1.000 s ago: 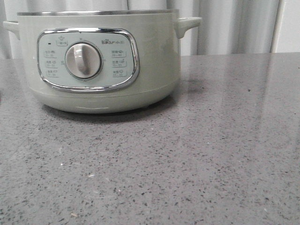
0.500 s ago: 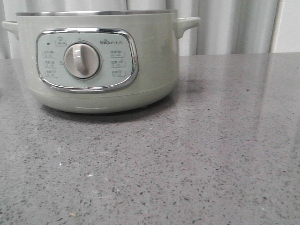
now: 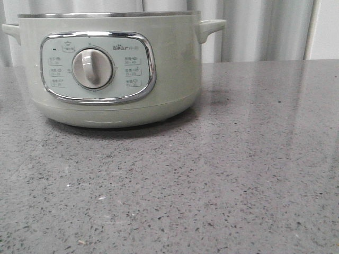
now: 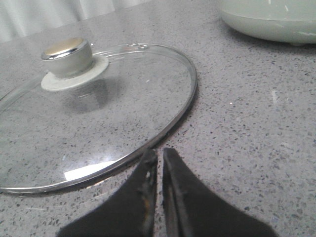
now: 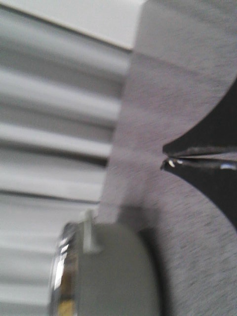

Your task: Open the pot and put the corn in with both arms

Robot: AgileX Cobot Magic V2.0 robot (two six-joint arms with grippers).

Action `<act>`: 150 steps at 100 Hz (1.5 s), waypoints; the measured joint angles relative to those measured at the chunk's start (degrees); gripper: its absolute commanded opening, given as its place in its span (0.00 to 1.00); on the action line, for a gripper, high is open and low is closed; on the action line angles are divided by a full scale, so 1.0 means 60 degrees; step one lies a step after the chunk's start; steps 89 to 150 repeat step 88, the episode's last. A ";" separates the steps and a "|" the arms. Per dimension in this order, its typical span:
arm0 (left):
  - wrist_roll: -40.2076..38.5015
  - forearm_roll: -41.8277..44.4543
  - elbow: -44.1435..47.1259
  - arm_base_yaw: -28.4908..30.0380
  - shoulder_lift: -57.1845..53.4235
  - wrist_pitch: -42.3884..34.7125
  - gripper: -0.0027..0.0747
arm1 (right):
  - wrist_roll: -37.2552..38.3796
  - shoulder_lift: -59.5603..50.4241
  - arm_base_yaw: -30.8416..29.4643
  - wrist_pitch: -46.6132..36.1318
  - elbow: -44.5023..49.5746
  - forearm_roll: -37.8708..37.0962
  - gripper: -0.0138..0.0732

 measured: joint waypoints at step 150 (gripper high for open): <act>0.0000 0.0000 0.0000 0.0015 0.0000 0.0017 0.01 | 0.0000 -0.0448 -0.0615 0.2559 0.0897 0.0501 0.08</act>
